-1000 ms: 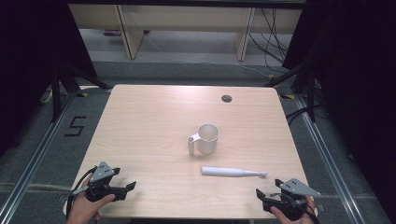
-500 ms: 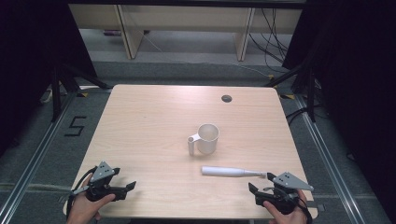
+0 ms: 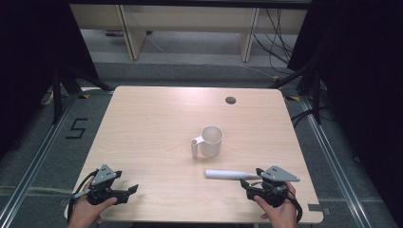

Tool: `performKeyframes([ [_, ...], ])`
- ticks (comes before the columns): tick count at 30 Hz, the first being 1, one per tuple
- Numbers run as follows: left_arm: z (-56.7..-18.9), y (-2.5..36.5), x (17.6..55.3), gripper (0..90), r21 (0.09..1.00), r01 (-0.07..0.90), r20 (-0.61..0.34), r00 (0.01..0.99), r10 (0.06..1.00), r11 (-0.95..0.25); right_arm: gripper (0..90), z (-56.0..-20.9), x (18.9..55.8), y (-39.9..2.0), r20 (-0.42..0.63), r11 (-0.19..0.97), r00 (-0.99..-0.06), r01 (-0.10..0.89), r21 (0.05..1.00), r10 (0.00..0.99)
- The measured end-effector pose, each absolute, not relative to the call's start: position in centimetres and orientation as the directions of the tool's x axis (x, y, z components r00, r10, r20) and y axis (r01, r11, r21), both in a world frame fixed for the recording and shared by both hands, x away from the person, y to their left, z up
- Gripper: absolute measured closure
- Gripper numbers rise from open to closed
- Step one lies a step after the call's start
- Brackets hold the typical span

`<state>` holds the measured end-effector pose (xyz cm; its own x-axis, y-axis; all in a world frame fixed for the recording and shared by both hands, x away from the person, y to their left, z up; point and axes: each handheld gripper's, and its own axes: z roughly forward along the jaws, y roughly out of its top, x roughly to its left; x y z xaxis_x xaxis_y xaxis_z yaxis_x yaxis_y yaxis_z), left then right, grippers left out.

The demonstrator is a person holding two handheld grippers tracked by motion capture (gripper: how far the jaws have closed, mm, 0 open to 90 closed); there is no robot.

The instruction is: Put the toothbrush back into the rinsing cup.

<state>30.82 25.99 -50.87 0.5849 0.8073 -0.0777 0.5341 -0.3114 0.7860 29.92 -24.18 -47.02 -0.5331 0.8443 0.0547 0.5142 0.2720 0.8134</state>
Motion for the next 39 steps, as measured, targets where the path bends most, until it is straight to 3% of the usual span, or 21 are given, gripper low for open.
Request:
performKeyframes([
  [2, -50.9, 26.0, 30.8, 14.8, 0.789, 0.532, -0.080, 0.586, 0.806, -0.308, 39.2, -47.0, 30.2, -23.8, 0.055, 0.278, -0.542, 0.512, 0.813, 0.838],
  [8, -50.8, 26.2, 30.8, 14.8, 0.779, 0.528, -0.060, 0.599, 0.798, -0.338, 49.8, -46.9, 30.7, -23.1, 0.044, 0.295, -0.559, 0.501, 0.814, 0.828],
  [9, -50.8, 26.2, 30.8, 14.8, 0.778, 0.529, -0.059, 0.599, 0.798, -0.340, 56.8, -46.8, 30.8, -22.9, 0.048, 0.292, -0.553, 0.509, 0.810, 0.832],
  [13, -50.8, 26.1, 30.9, 14.8, 0.776, 0.531, -0.058, 0.600, 0.798, -0.342, 64.8, -46.8, 31.0, -22.7, 0.046, 0.298, -0.557, 0.509, 0.807, 0.829],
  [15, -50.8, 26.2, 30.8, 14.8, 0.776, 0.530, -0.058, 0.601, 0.797, -0.343, 73.0, -46.9, 31.5, -22.5, 0.054, 0.295, -0.569, 0.503, 0.812, 0.820],
  [19, -51.0, 25.9, 30.8, 14.8, 0.789, 0.534, -0.085, 0.583, 0.808, -0.303, 79.6, -46.9, 31.7, -21.9, 0.043, 0.313, -0.571, 0.509, 0.802, 0.820],
  [21, -50.9, 26.1, 30.9, 14.8, 0.777, 0.530, -0.058, 0.598, 0.800, -0.340, 82.8, -47.0, 32.1, -21.5, 0.031, 0.336, -0.596, 0.493, 0.802, 0.802],
  [28, -50.9, 26.0, 30.8, 14.8, 0.790, 0.530, -0.080, 0.586, 0.806, -0.307, 88.8, -47.3, 33.1, -20.4, 0.021, 0.351, -0.606, 0.489, 0.799, 0.795],
  [39, -50.9, 26.0, 30.8, 14.8, 0.790, 0.533, -0.082, 0.584, 0.808, -0.304, 90.0, -47.8, 34.7, -18.1, 0.020, 0.365, -0.619, 0.489, 0.792, 0.785],
])
